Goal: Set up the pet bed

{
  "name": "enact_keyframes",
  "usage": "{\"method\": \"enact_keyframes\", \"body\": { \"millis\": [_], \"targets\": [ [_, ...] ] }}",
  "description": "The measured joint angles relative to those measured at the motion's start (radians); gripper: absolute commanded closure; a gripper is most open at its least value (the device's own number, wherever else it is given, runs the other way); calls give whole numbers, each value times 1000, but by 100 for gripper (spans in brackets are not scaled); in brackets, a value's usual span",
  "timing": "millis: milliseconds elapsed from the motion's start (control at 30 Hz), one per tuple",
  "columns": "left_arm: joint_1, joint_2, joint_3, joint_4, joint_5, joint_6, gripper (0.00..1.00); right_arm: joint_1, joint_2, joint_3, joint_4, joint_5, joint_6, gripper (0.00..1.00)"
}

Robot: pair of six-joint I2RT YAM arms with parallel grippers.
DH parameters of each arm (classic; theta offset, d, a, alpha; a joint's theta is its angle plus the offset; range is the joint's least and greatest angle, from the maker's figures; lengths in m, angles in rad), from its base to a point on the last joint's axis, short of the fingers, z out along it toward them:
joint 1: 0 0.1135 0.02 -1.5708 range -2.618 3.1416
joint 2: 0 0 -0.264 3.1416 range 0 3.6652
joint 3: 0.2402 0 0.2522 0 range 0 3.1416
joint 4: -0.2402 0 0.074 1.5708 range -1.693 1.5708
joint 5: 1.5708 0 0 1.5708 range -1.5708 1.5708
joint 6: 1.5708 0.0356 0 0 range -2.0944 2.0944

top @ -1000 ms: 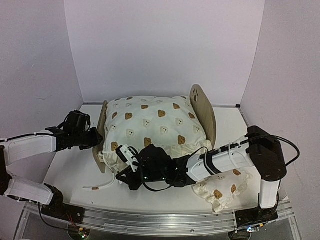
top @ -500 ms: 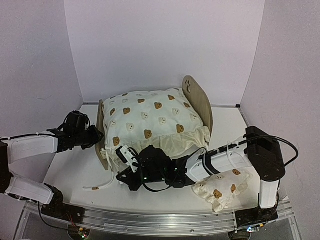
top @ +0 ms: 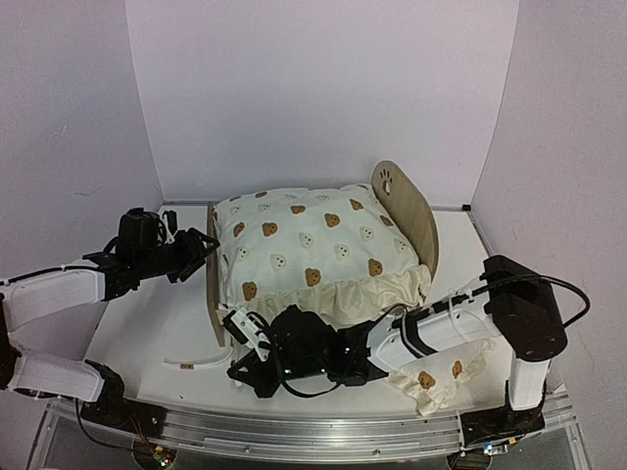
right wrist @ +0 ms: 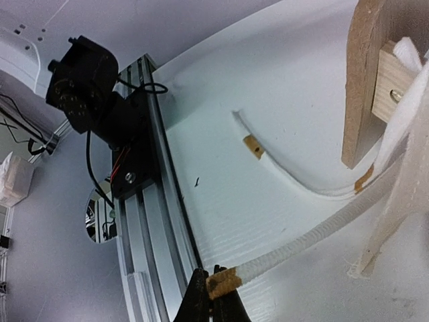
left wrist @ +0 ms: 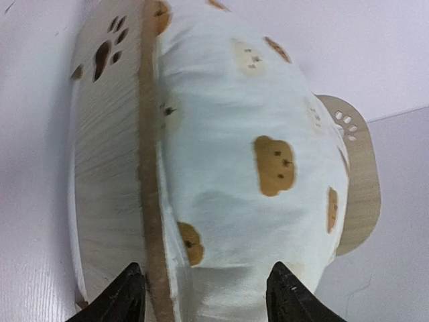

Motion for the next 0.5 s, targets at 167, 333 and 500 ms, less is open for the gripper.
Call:
{"method": "enact_keyframes", "body": {
  "millis": [167,333,500],
  "targets": [
    [-3,-153,13,-53,20,76,19,-3,-79,-48,-29,22,22,100],
    [-22,-213,-2,-71,30,103,19,-53,-190,-7,-121,45,32,100],
    [-87,-143,-83,-6,50,73,24,-55,-204,80,-223,17,44,100]
  ]
}}
